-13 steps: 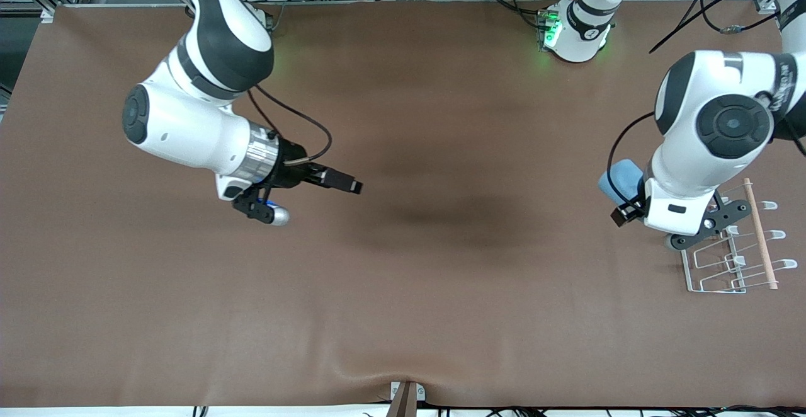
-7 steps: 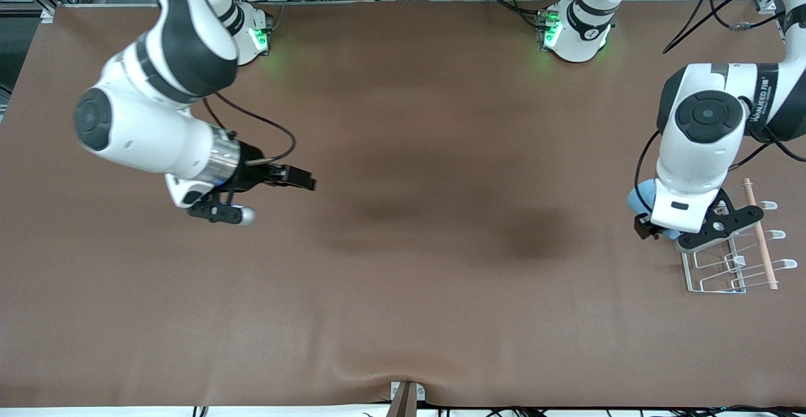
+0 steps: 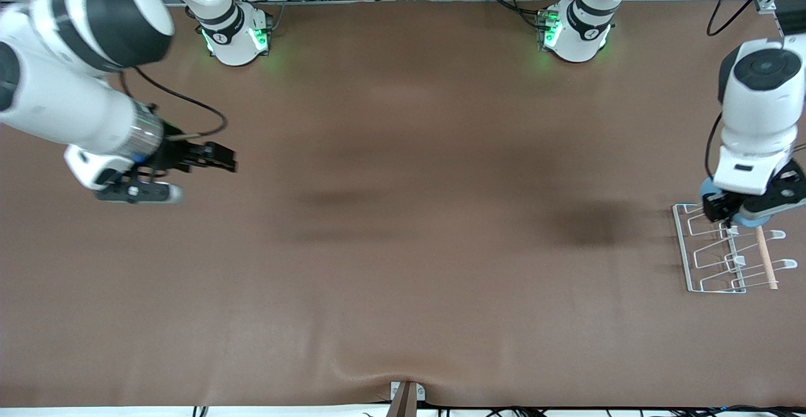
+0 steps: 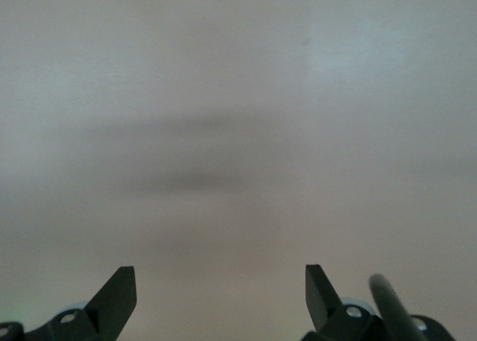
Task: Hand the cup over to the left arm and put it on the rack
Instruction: 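Carry the cup to the rack while the right gripper returns to rest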
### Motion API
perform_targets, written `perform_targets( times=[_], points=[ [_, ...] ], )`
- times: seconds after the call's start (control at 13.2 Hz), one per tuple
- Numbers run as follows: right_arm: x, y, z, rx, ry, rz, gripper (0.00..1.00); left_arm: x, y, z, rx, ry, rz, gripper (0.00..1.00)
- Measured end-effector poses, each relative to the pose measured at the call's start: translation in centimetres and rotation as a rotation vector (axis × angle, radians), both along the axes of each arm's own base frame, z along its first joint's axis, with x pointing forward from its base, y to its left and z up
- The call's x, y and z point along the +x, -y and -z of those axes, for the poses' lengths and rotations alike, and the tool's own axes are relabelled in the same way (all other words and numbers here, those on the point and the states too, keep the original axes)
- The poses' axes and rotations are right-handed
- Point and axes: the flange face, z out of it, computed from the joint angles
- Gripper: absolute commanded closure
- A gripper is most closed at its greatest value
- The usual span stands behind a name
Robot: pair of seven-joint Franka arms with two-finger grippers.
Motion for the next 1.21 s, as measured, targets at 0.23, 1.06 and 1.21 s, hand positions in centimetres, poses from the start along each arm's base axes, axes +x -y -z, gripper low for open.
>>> perform_targets(
  times=[0.23, 1.06, 1.21],
  points=[
    [-0.9, 9.6, -2.8, 0.014, 0.02, -0.031, 0.0, -1.7, -2.3, -1.7, 0.053, 0.087, 0.081, 0.83],
    [-6.4, 14.6, -9.0, -0.111, -0.007, 0.113, 0.0, -6.1, -5.3, 5.5, -0.018, 0.23, 0.094, 0.83],
    [-6.4, 14.6, -9.0, -0.112, -0.007, 0.113, 0.0, -6.6, -5.0, 6.2, -0.014, 0.251, 0.087, 0.83]
  ],
)
